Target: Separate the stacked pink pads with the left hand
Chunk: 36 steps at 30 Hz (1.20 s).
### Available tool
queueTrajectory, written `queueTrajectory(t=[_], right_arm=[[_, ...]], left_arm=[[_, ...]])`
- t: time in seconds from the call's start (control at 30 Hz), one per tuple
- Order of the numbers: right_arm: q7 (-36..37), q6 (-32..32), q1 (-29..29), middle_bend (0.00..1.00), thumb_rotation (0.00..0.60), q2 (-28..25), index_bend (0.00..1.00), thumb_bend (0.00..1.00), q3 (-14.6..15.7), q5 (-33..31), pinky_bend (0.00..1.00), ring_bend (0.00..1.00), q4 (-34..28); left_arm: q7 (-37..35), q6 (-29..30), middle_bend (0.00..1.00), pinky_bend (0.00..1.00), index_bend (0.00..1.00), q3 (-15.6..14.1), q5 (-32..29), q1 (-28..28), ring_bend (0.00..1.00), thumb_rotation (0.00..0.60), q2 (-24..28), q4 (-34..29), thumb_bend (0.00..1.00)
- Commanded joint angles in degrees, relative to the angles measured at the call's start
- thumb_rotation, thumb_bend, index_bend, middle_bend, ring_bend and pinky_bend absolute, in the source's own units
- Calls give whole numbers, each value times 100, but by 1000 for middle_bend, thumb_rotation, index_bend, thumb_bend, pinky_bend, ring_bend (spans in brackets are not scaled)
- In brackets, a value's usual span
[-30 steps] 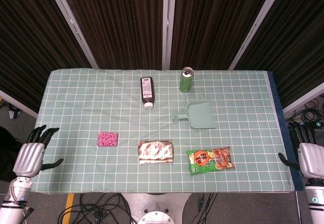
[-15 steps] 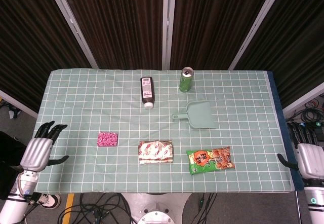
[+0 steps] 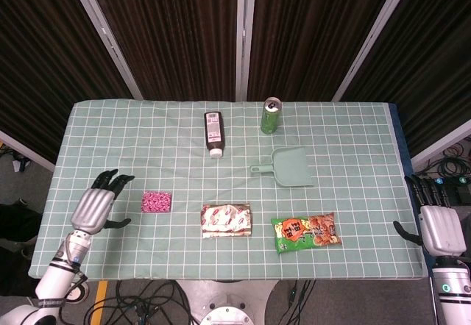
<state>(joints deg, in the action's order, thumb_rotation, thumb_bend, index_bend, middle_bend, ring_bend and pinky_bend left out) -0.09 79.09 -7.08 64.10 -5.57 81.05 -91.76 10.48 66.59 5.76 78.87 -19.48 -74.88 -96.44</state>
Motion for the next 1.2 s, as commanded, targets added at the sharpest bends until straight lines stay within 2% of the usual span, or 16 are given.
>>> queueTrajectory(t=[0.03,0.33,0.83,1.2], right_arm=[[-38,-15,-27,51,600,-11,0,150,-11,6,0,0,-44],[5,-5,-23,52,600,-47,0,150,-25,-44,0,0,-60],[110,5,-11,52,600,-94,0,149,-26,-76,0,0,-10],[190,-14,-2,51,600,-108,0,150,-26,-119,0,0,42]], left_arm=[[282,-334,152,91,152,11,-272,-230,18,600,-327,212,115],[795,-845,168,96,153,93,-760,-690,19,600,-864,600,117],[923,-1097,204,98,173,23,-973,-1023,43,600,-1382,1271,115],[1033,-1173,229,98,195,-6,-1193,-1147,44,600,-1558,1581,132]])
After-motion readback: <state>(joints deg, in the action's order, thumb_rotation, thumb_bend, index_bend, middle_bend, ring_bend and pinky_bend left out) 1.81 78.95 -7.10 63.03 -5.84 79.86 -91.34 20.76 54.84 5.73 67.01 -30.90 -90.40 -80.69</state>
